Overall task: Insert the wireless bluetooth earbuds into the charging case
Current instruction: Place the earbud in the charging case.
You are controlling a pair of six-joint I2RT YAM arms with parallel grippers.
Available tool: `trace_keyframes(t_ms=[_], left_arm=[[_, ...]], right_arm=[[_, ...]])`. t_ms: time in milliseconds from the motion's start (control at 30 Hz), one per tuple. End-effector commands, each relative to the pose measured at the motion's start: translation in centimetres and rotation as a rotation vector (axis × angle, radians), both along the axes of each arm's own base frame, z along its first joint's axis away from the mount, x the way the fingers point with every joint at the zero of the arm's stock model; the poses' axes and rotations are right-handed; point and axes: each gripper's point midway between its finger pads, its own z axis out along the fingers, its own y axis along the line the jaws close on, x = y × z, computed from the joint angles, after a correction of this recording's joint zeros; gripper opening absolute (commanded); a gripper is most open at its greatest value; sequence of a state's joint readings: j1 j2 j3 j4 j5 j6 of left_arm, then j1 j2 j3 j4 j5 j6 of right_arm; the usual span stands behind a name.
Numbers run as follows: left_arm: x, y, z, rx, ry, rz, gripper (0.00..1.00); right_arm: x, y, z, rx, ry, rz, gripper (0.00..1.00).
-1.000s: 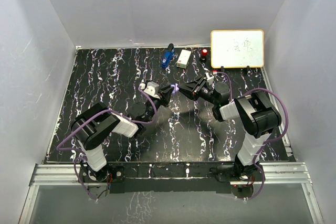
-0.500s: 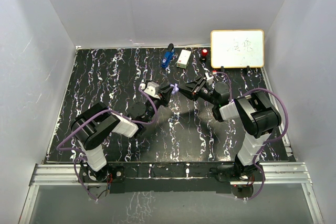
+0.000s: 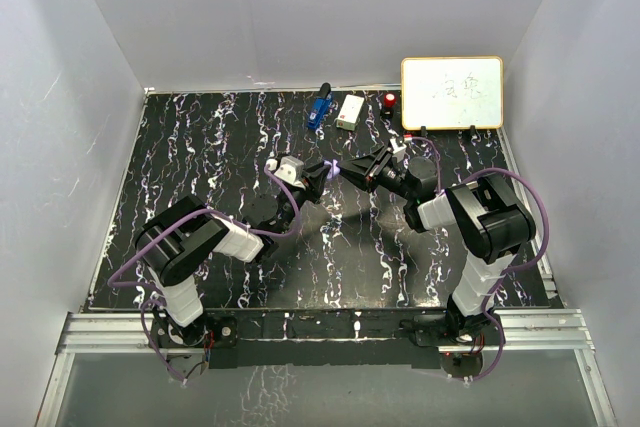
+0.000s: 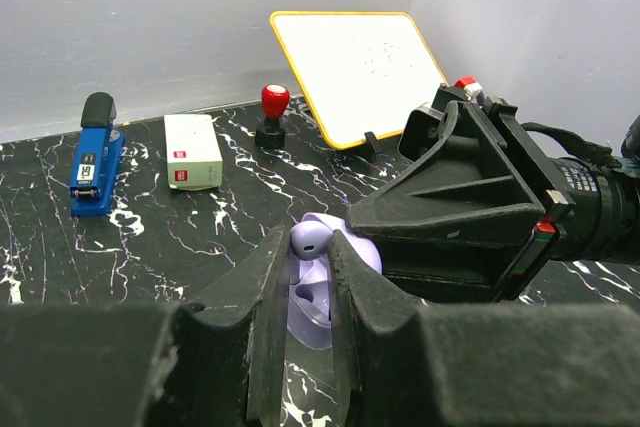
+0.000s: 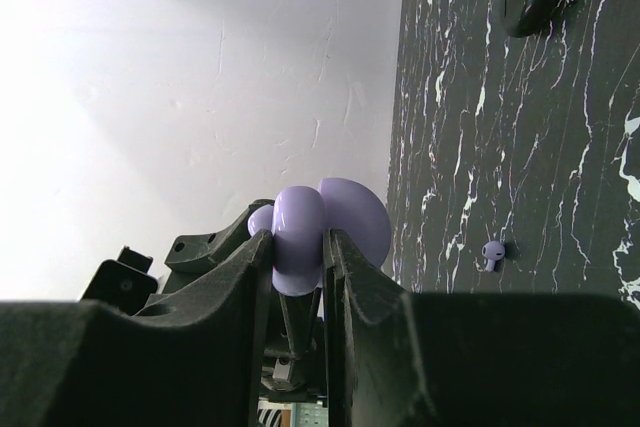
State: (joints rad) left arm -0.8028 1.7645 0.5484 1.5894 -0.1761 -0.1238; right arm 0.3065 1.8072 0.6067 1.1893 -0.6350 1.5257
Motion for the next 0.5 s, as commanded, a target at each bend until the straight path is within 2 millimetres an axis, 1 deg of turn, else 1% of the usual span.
trace_keyframes(t_ms=[0, 467], left_arm=[[-0.69, 0.66, 6.84, -0.171, -0.173, 0.01, 0.0], [-0.57, 0.8, 6.17, -0.17, -0.153, 0.018, 0.0]], right_arm=[[-0.44, 0.09, 1.88, 0.033, -0.08, 0.011, 0.0], [-0.56, 0.06, 1.97, 0.035, -0.083, 0.012, 0.0]])
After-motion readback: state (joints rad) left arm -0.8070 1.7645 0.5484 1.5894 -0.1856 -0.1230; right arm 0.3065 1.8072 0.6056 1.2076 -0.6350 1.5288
